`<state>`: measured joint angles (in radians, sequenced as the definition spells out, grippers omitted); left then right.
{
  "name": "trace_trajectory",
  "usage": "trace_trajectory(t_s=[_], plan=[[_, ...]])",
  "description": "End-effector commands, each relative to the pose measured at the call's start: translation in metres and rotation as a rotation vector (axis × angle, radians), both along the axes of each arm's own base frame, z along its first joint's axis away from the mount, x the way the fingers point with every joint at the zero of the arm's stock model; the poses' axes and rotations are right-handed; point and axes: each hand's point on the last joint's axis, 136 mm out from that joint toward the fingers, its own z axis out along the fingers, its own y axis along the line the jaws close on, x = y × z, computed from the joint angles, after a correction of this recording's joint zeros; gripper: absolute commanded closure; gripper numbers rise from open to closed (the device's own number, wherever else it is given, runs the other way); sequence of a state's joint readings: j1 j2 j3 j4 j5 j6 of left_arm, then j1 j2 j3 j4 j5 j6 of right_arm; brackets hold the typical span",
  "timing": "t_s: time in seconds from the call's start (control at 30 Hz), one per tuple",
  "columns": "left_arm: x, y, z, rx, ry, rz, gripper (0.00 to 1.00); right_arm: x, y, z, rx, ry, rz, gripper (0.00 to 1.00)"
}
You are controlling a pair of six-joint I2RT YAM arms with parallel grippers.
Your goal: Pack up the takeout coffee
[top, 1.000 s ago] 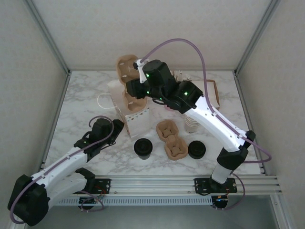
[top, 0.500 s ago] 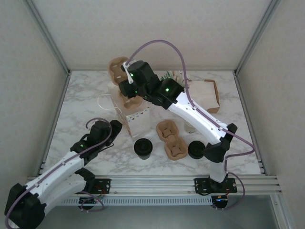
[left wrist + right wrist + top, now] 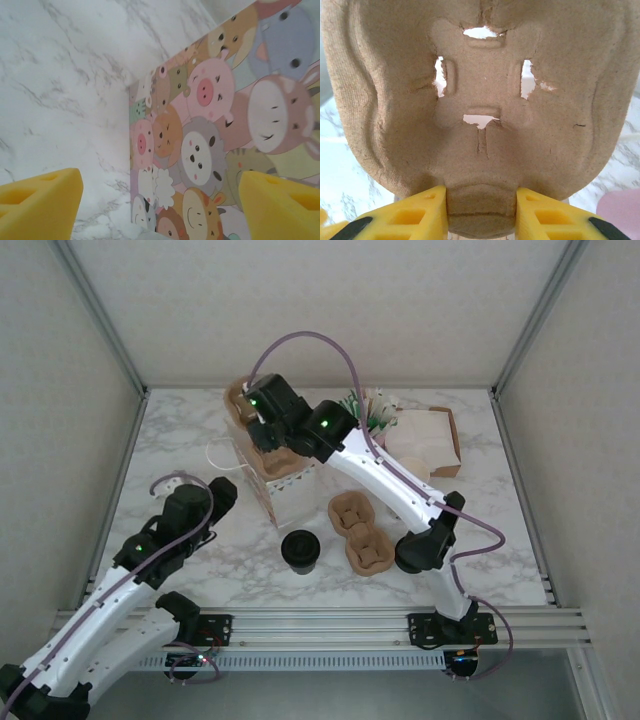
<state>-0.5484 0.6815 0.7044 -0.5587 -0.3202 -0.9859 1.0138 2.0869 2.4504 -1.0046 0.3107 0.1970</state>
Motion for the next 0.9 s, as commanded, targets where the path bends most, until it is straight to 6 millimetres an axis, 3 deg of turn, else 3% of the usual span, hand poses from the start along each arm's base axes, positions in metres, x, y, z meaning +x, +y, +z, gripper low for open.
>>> trace_trajectory(t_s=[0.0,0.4,0.87], plan=[[-0.008,0.019,0.008,0.13,0.015,0.026,0.18,-0.006,-0.004,-0.008,-0.061,0.01,-0.001,0.65],[-0.011,0.029,0.019,0.147,-0.003,0.061,0.17,-0.007,-0.007,-0.039,-0.156,0.068,-0.01,0.65],[-0.012,0.036,0.033,0.167,-0.018,0.091,0.16,-0.007,-0.009,-0.063,-0.211,0.118,-0.032,0.65]])
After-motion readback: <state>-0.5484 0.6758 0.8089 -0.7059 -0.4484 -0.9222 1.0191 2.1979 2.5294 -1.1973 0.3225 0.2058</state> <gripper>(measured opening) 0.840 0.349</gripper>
